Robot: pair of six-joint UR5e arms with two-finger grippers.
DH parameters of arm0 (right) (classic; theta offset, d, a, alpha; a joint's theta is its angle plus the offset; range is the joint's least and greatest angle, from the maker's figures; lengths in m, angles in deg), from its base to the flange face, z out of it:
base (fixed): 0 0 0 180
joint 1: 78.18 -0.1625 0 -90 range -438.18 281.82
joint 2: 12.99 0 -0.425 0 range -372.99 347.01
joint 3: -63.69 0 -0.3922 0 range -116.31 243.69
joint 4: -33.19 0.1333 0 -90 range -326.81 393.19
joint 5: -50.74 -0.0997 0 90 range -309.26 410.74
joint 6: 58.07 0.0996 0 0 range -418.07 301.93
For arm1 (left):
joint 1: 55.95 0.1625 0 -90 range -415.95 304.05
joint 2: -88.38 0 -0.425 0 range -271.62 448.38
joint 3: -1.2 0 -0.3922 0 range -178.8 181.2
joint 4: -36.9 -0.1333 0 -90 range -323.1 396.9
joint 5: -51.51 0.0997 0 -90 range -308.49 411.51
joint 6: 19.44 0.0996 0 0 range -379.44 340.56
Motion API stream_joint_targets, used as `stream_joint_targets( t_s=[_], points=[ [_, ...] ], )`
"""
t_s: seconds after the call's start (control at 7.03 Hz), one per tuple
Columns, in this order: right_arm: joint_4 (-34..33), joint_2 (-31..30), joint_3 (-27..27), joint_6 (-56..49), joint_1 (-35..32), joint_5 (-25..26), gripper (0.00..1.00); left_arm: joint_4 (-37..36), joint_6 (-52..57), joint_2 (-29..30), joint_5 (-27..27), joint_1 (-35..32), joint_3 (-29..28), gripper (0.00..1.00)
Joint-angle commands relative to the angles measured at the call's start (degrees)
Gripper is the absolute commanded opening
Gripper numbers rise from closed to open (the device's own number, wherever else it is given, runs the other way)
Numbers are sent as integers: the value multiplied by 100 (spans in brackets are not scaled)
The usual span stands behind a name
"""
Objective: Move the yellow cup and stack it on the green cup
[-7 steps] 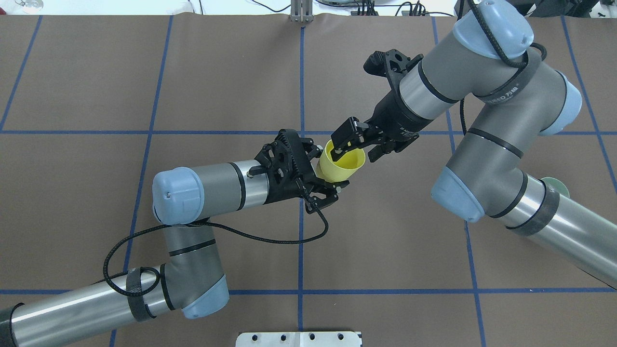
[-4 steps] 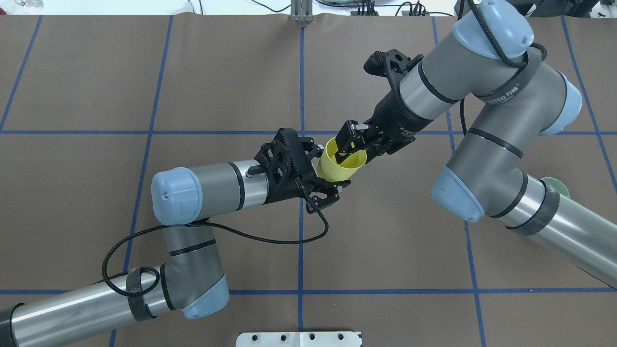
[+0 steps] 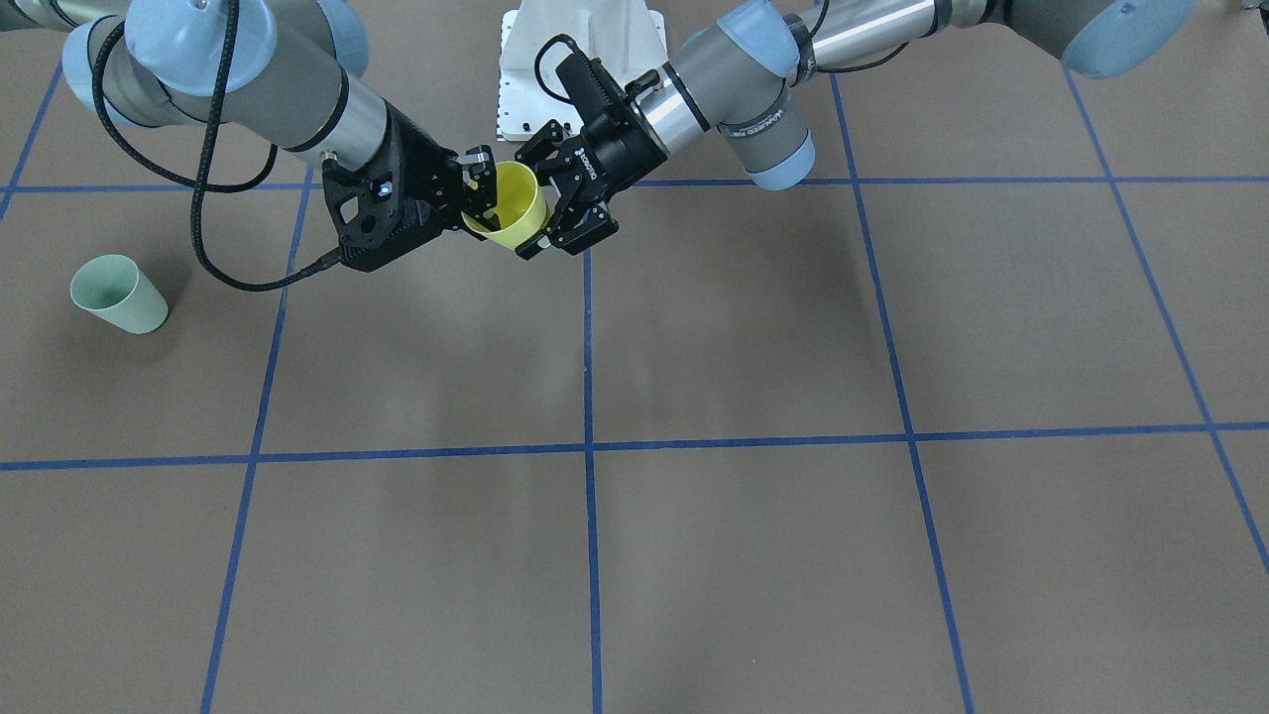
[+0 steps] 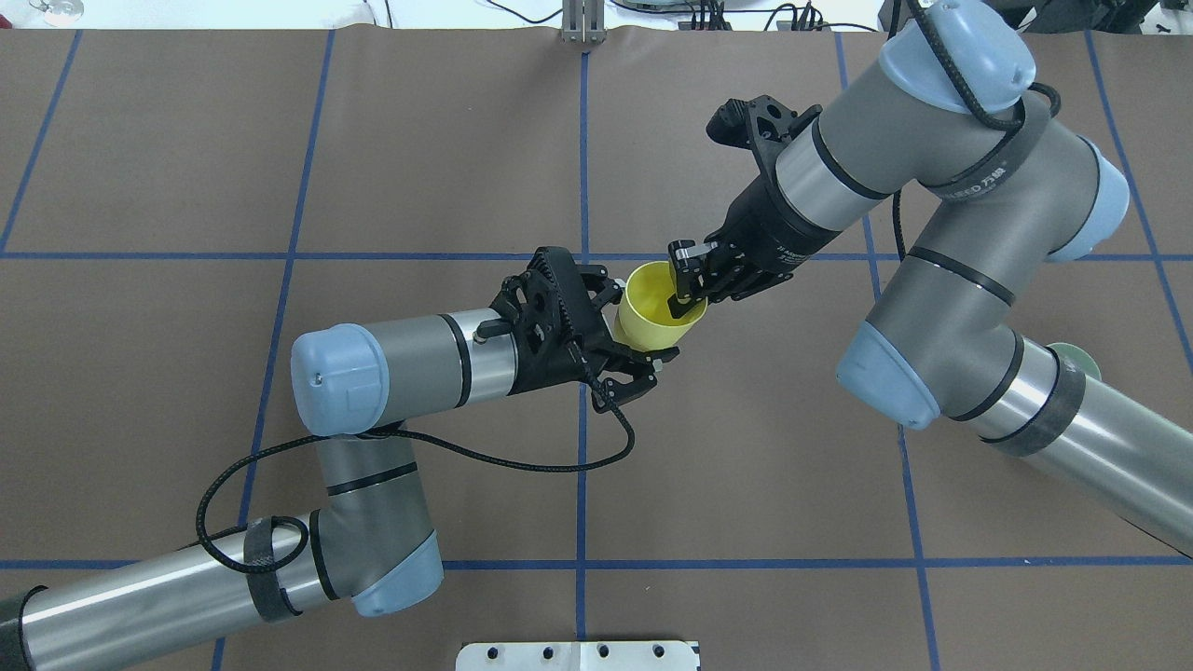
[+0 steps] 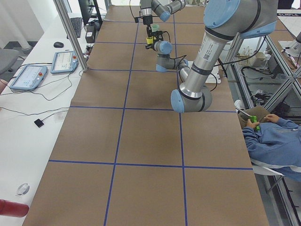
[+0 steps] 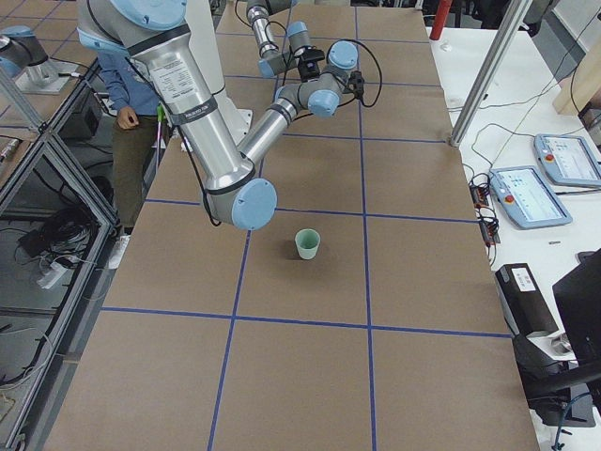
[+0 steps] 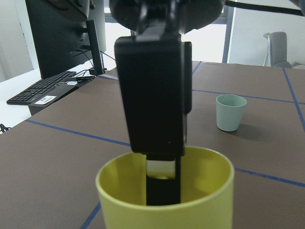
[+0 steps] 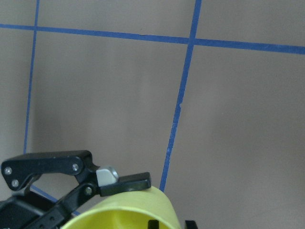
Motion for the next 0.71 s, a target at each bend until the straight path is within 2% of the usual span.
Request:
stream_joint_targets(
  t_s=[0.0, 0.14, 0.28, 0.43, 0.57],
  points=[
    [6, 2, 28, 8, -50, -79, 0, 0, -96, -4, 0, 1, -6, 34],
    [-2, 2, 46, 164, -68, -114, 0, 26, -96, 14, 8, 1, -6, 41],
    [-2, 2, 72, 288, -112, -123, 0, 314, -61, 75, 330, 1, -23, 63],
    [-2, -15, 72, 298, -165, -219, 0, 734, -61, 58, 847, 44, -171, 67],
    [6, -76, 72, 298, -304, -394, 0, 747, -52, 41, 896, 71, -208, 68]
  ],
)
